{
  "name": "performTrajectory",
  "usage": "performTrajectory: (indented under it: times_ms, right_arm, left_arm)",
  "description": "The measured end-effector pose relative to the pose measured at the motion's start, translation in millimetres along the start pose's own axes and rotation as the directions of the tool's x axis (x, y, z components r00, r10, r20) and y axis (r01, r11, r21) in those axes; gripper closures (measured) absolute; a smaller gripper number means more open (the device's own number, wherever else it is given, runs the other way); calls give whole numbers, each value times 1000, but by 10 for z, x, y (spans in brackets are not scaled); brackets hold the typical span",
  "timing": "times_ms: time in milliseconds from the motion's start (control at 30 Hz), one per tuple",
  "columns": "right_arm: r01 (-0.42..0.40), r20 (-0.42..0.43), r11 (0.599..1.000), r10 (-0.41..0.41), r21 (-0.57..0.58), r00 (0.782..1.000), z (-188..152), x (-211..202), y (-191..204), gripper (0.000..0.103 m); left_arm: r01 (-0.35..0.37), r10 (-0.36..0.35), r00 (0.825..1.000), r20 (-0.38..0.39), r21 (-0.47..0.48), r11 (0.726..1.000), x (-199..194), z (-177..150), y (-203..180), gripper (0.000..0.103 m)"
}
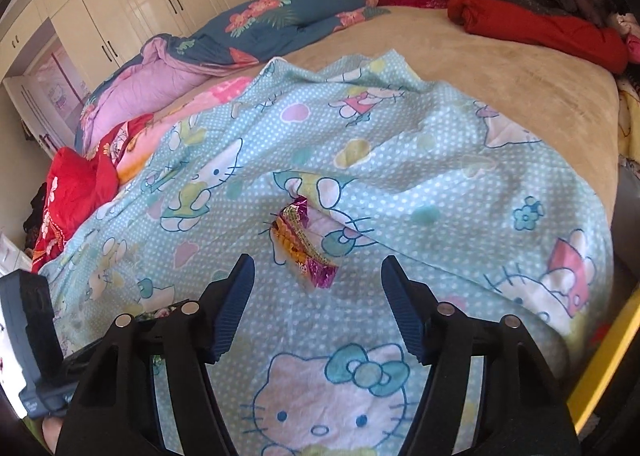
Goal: Collect trash
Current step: 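Grasp the green snack bag with left tool while right grasps orange candy wrapper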
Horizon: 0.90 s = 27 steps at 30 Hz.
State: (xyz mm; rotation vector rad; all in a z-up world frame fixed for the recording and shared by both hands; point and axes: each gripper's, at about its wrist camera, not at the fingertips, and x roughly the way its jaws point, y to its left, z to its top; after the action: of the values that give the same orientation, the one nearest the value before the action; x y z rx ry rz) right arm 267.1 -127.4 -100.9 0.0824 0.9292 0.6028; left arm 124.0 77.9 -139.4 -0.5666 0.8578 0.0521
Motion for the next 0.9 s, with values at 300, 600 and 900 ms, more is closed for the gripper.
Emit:
performTrajectory:
  times_ms: [300,600,900]
  right_arm:
    - [-72,-61,997,73,14,995,42,357,-9,80]
    - [-116,-1,993,116,25,993,-216,46,53,95]
    - [-152,100,988,148,38,984,-290,-450,36,96]
  left_arm:
    - [-21,22,1000,-7,26,999,104,-66,-74,55]
    - [-28,28,1000,-7,36,999,114,-60,-30,69]
    - [9,-9,1000,4,78,997,-29,8,-188,90]
